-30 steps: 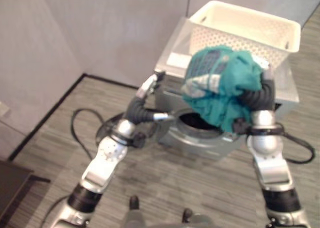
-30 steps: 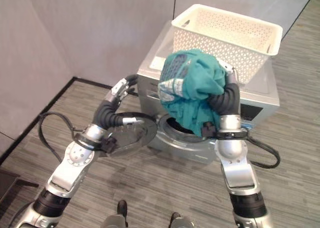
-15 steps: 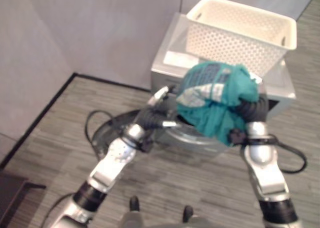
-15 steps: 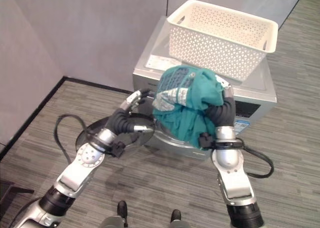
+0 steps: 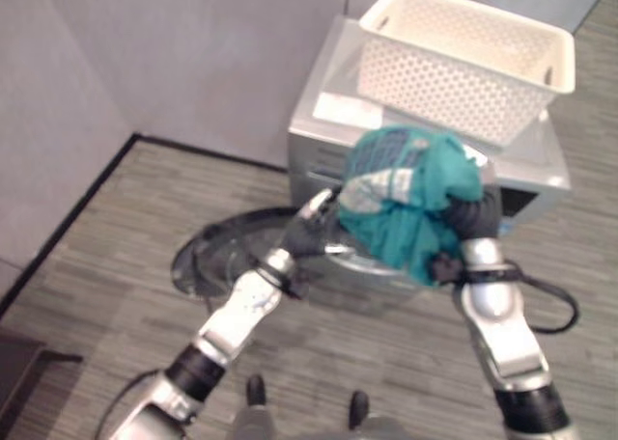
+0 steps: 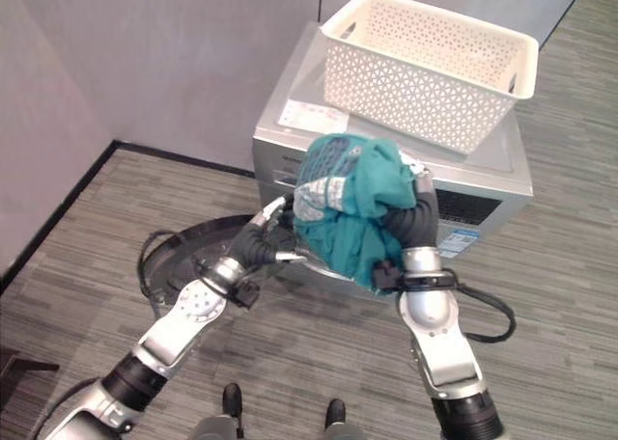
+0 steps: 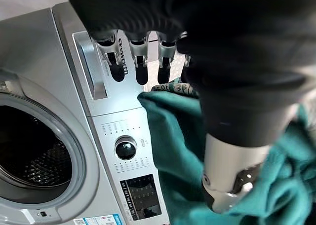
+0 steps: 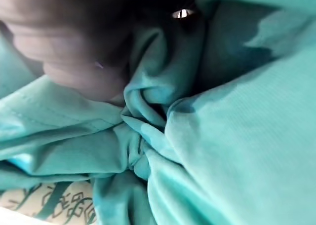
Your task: Grab the laundry basket,head to the washer,open it,put in the laundry and shut it.
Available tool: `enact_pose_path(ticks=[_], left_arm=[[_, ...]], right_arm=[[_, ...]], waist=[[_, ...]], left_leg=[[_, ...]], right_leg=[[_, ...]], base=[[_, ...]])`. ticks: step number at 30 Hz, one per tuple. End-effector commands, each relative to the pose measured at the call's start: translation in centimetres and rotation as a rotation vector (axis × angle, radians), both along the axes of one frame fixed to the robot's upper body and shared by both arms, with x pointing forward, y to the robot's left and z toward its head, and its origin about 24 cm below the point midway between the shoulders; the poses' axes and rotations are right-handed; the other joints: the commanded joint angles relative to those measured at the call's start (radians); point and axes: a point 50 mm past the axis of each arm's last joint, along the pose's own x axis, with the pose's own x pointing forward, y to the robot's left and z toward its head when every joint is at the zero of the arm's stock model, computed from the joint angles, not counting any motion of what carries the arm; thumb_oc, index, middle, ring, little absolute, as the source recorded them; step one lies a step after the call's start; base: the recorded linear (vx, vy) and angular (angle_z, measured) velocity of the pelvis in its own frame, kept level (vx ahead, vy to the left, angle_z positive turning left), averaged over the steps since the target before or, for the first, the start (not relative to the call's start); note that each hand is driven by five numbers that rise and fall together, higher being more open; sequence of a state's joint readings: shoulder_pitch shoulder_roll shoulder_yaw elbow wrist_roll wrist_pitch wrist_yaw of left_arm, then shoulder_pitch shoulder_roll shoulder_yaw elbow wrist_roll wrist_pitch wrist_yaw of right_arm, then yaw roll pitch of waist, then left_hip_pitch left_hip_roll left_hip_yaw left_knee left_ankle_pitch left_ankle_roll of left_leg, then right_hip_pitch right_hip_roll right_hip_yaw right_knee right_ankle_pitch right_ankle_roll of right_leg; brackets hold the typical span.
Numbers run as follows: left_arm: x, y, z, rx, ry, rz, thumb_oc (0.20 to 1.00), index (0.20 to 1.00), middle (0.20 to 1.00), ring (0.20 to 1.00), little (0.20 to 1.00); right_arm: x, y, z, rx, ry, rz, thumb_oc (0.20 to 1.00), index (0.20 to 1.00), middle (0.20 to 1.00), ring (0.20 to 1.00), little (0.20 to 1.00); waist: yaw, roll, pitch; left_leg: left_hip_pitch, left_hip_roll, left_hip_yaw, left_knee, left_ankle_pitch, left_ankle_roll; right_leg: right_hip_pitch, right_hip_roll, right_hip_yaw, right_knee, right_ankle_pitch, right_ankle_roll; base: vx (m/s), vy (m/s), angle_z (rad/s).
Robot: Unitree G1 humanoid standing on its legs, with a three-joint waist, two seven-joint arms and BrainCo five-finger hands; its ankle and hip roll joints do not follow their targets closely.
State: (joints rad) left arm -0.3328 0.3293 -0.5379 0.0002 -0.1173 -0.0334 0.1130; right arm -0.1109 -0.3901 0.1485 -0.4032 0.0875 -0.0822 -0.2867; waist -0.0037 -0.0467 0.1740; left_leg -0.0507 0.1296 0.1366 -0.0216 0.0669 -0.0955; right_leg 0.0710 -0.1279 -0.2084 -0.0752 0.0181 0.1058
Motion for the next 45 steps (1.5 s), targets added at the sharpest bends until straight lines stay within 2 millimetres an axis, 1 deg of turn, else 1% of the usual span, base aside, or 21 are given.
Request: enact_pose_path(ticks=[1,2,3,9,14,19,21,22,27,30,31,32,33,35,41,45], left_arm=[[1.2,-1.5,2.8,0.016,-0.172,-0.004,1.0,1.0,1.0,1.0,1.0],[1.4,-1.5,3.0,0.034,-0.198,0.013,1.0,1.0,1.0,1.0,1.0],[1.4,-1.5,3.0,0.035,-0.199,0.014,1.0,1.0,1.0,1.0,1.0],[2.2,-1.5,2.5,0.09,-0.227,0.083,1.0,1.0,1.0,1.0,1.0],[2.5,-0.8,2.4,0.119,-0.252,0.12,1.0,1.0,1.0,1.0,1.0],[2.5,-0.4,1.9,0.125,-0.248,0.148,1.0,1.0,1.0,1.0,1.0],[2.5,-0.4,1.2,0.095,-0.199,0.162,1.0,1.0,1.0,1.0,1.0],[2.5,-0.4,1.2,0.094,-0.198,0.162,1.0,1.0,1.0,1.0,1.0],[2.1,-0.9,0.1,-0.065,-0.028,0.11,1.0,1.0,1.0,1.0,1.0],[1.9,-1.6,-0.2,-0.132,0.036,0.086,1.0,1.0,1.0,1.0,1.0],[1.8,-2.1,-0.3,-0.172,0.075,0.062,0.79,0.79,0.79,0.79,0.79],[1.8,-2.1,-0.3,-0.172,0.075,0.062,0.586,0.586,0.586,0.586,0.586],[1.7,-2.8,-0.3,-0.216,0.111,0.04,0.429,0.429,0.429,0.429,0.429],[1.7,-3.2,-0.4,-0.226,0.121,0.032,0.2,0.2,0.2,0.2,0.2],[1.7,-4.1,0.0,-0.26,0.138,0.006,0.2,0.2,0.2,0.2,0.2],[1.6,-4.5,0.0,-0.292,0.145,0.011,0.2,0.2,0.2,0.2,0.2]], right_arm=[[-1.2,0.8,3.3,0.109,-0.196,0.078,0.2,0.2,0.2,0.2,0.2],[-1.3,1.5,3.2,0.136,-0.184,0.133,0.2,0.2,0.2,0.2,0.2],[-1.2,1.5,3.2,0.136,-0.184,0.134,0.2,0.2,0.2,0.2,0.2],[-1.6,3.8,2.9,0.14,-0.147,0.299,0.2,0.2,0.2,0.2,0.2],[-1.8,4.4,2.8,0.144,-0.138,0.354,0.2,0.2,0.2,0.2,0.2],[-1.9,5.1,3.1,0.164,-0.146,0.416,0.2,0.2,0.2,0.2,0.2],[-1.9,5.5,3.3,0.172,-0.141,0.446,0.2,0.2,0.2,0.2,0.2],[-1.9,5.6,3.3,0.172,-0.141,0.447,0.2,0.2,0.2,0.2,0.2],[-1.9,5.7,3.3,0.196,-0.129,0.469,0.2,0.2,0.2,0.2,0.2],[-1.8,5.9,3.4,0.215,-0.127,0.483,0.2,0.2,0.2,0.2,0.2],[-1.8,6.1,3.4,0.22,-0.116,0.498,0.2,0.2,0.2,0.2,0.2],[-1.8,6.1,3.4,0.22,-0.117,0.498,0.2,0.2,0.2,0.2,0.2],[-1.8,6.4,3.3,0.237,-0.102,0.523,0.2,0.2,0.2,0.2,0.2],[-1.8,6.7,3.3,0.242,-0.099,0.534,0.2,0.2,0.2,0.2,0.2],[-1.8,7.0,3.4,0.251,-0.094,0.553,0.2,0.2,0.2,0.2,0.2],[-1.9,6.9,3.2,0.259,-0.089,0.56,0.2,0.2,0.2,0.2,0.2]], waist=[[-0.005,-0.018,-0.037],[-0.004,-0.021,-0.036],[-0.004,-0.021,-0.035],[-0.003,-0.033,-0.028],[-0.001,-0.037,-0.023],[0.002,-0.044,-0.022],[0.004,-0.047,-0.022],[0.004,-0.047,-0.022],[0.005,-0.051,-0.022],[0.004,-0.052,-0.023],[0.002,-0.052,-0.022],[0.002,-0.052,-0.022],[0.0,-0.051,-0.022],[-0.001,-0.049,-0.022],[-0.005,-0.052,-0.018],[-0.01,-0.062,-0.013]], left_leg=[[-0.065,0.019,-0.011,-0.044,0.038,0.034],[-0.062,0.02,-0.008,-0.05,0.04,0.035],[-0.062,0.02,-0.007,-0.05,0.04,0.035],[-0.059,0.026,0.004,-0.053,0.043,0.033],[-0.06,0.03,0.008,-0.053,0.045,0.031],[-0.056,0.038,0.018,-0.054,0.045,0.028],[-0.054,0.041,0.022,-0.053,0.046,0.028],[-0.053,0.041,0.023,-0.054,0.046,0.028],[-0.052,0.046,0.02,-0.052,0.048,0.028],[-0.055,0.047,0.015,-0.051,0.049,0.028],[-0.056,0.046,0.014,-0.052,0.049,0.029],[-0.056,0.046,0.014,-0.052,0.049,0.029],[-0.057,0.046,0.014,-0.052,0.048,0.03],[-0.057,0.047,0.014,-0.052,0.048,0.03],[-0.059,0.045,0.016,-0.054,0.046,0.031],[-0.061,0.047,0.021,-0.055,0.046,0.031]], right_leg=[[0.014,-0.02,-0.042,0.113,-0.159,0.003],[0.011,-0.02,-0.041,0.113,-0.157,0.005],[0.011,-0.02,-0.04,0.113,-0.157,0.005],[0.006,-0.019,-0.037,0.113,-0.152,0.007],[0.003,-0.017,-0.035,0.113,-0.152,0.006],[0.001,-0.015,-0.035,0.112,-0.15,0.007],[0.0,-0.013,-0.032,0.111,-0.148,0.006],[0.0,-0.013,-0.031,0.111,-0.148,0.006],[0.005,-0.008,-0.034,0.112,-0.151,0.0],[0.008,-0.005,-0.036,0.11,-0.153,-0.002],[0.008,-0.004,-0.037,0.109,-0.153,-0.003],[0.008,-0.004,-0.037,0.109,-0.153,-0.003],[0.009,-0.003,-0.039,0.107,-0.153,-0.004],[0.009,-0.003,-0.041,0.106,-0.153,-0.004],[0.009,-0.004,-0.043,0.103,-0.149,-0.003],[0.005,-0.004,-0.043,0.1,-0.144,-0.003]], base=[[0.0,0.0,0.0],[0.0,0.0,0.0],[0.01,0.004,-0.03],[0.01,0.0,-0.06],[0.0,-0.002,-0.01],[0.0,-0.006,-0.01],[0.02,-0.015,-0.12],[0.02,-0.017,-0.2],[0.01,-0.01,-0.06],[0.0,0.0,0.0],[0.0,0.0,0.0],[0.0,0.0,0.0],[0.0,0.0,0.0],[0.0,0.0,0.0],[0.0,0.0,0.0],[0.0,0.0,0.0]])
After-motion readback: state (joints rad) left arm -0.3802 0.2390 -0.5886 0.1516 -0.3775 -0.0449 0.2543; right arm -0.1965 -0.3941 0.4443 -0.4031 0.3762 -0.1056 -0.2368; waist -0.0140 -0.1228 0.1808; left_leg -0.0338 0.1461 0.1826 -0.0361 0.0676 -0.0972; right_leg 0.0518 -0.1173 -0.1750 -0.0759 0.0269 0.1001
